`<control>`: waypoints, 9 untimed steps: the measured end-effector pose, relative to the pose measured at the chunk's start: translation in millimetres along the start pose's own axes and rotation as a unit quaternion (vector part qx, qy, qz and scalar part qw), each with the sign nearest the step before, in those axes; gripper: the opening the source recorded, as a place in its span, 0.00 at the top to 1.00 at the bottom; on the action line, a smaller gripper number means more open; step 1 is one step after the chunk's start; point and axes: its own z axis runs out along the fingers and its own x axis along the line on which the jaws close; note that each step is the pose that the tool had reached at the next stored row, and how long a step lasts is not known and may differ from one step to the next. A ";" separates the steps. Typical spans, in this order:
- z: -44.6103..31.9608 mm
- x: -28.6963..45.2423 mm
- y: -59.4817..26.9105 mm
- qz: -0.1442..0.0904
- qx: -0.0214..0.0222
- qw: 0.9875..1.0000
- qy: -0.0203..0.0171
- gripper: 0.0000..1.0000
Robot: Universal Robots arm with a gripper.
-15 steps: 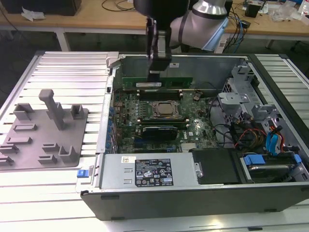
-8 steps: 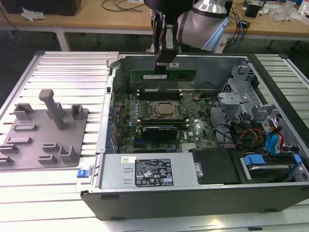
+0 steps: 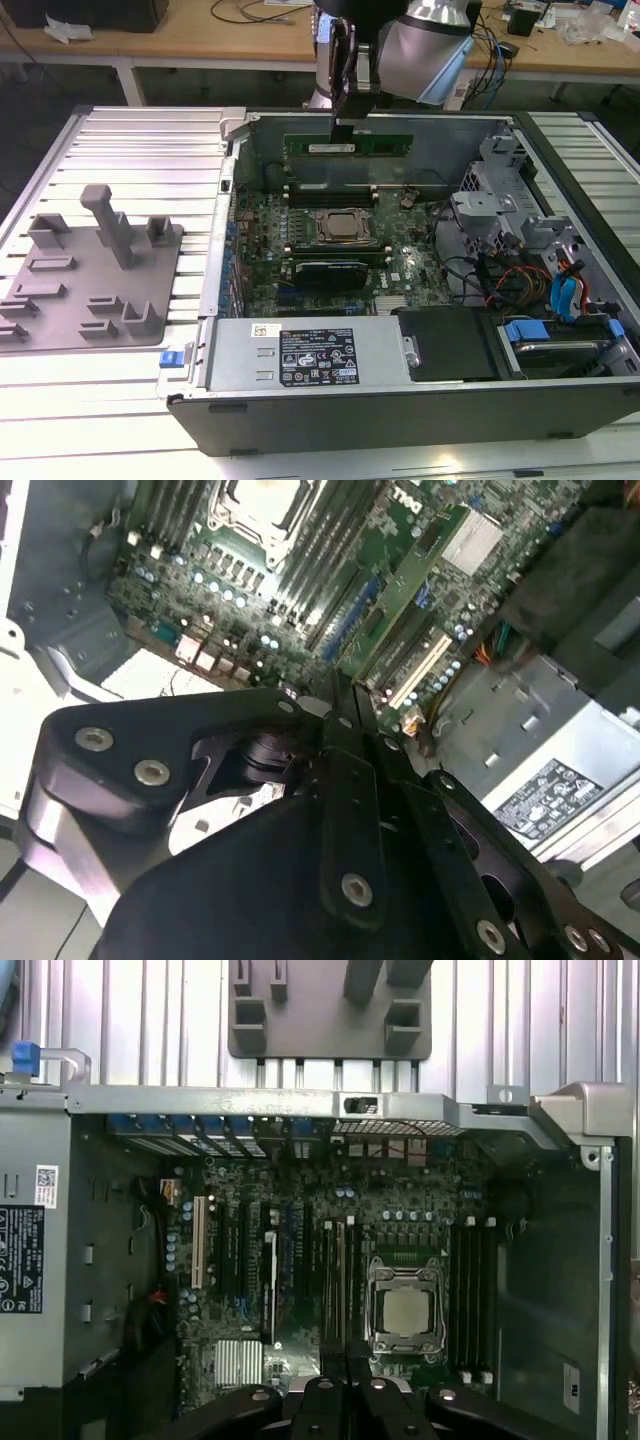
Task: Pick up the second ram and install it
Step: 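Pick up the second ram and move it above second insertion slot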
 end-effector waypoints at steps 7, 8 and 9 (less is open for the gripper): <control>20.6 -18.7 -3.0 -0.016 0.000 1.000 -0.003 0.91; 22.7 -21.2 -3.2 -0.019 0.000 1.000 -0.004 0.91; 24.7 -23.3 -3.3 -0.020 0.000 1.000 -0.005 0.91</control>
